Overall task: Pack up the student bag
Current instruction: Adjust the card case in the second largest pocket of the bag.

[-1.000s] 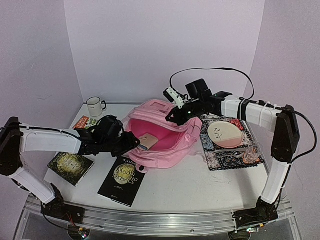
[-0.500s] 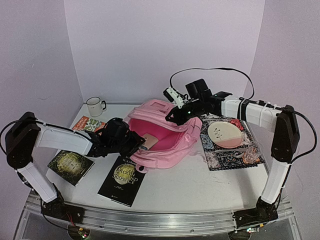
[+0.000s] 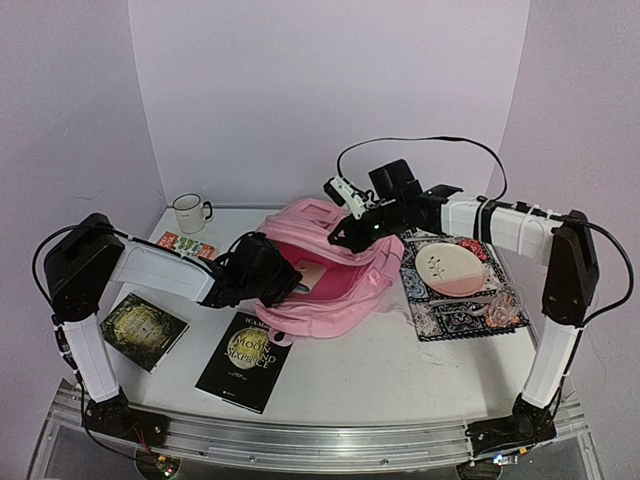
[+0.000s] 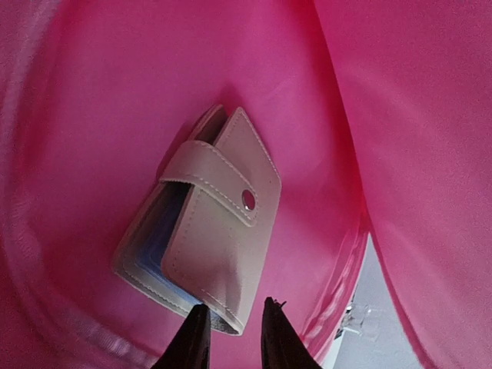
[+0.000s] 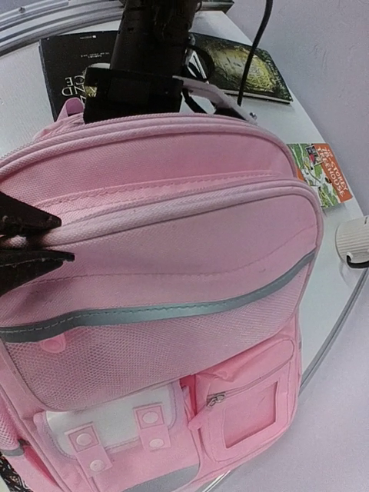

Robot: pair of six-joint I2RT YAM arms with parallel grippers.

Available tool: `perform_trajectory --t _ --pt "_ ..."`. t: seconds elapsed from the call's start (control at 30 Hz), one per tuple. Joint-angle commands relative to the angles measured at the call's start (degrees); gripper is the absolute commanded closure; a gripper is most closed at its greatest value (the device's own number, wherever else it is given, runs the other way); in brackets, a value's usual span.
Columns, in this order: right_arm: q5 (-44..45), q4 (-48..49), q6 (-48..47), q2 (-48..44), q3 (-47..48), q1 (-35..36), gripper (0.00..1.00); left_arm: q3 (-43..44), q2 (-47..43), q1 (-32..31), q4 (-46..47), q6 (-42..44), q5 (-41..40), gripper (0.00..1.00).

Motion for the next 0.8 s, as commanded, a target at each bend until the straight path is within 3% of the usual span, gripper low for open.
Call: perform_trajectory --t 0.0,0.13,0.27,0.43,0.63,0.77 --pt "-4.88 5.5 0.88 -2.93 0.23 2.01 1.0 5.63 3.71 1.23 7.69 -0.37 -1.97 0.79" --pt "-4.88 5.49 0.65 -2.5 0.2 2.38 1.0 8.67 6.89 1.4 12.1 1.21 -0.96 0.79" --pt "-2.85 5.41 -0.12 -1.99 -0.06 2.38 1.0 6.23 5.56 1.37 13.93 3.68 0.37 0.72" --pt "0.35 5.33 -0.78 -0.78 -0.38 2.32 1.0 -3.91 -3.54 1.4 13.87 7.35 -4.66 0.55" --pt "2.82 5.16 -2.61 0.18 -1.86 2.13 1.0 -14.9 -17.15 1.4 12.81 15.16 -7.94 0.46" --pt "2.35 4.55 -4.56 0.84 -3.6 2.05 1.0 -15.77 -23.75 3.09 4.39 20.35 -10.8 0.37"
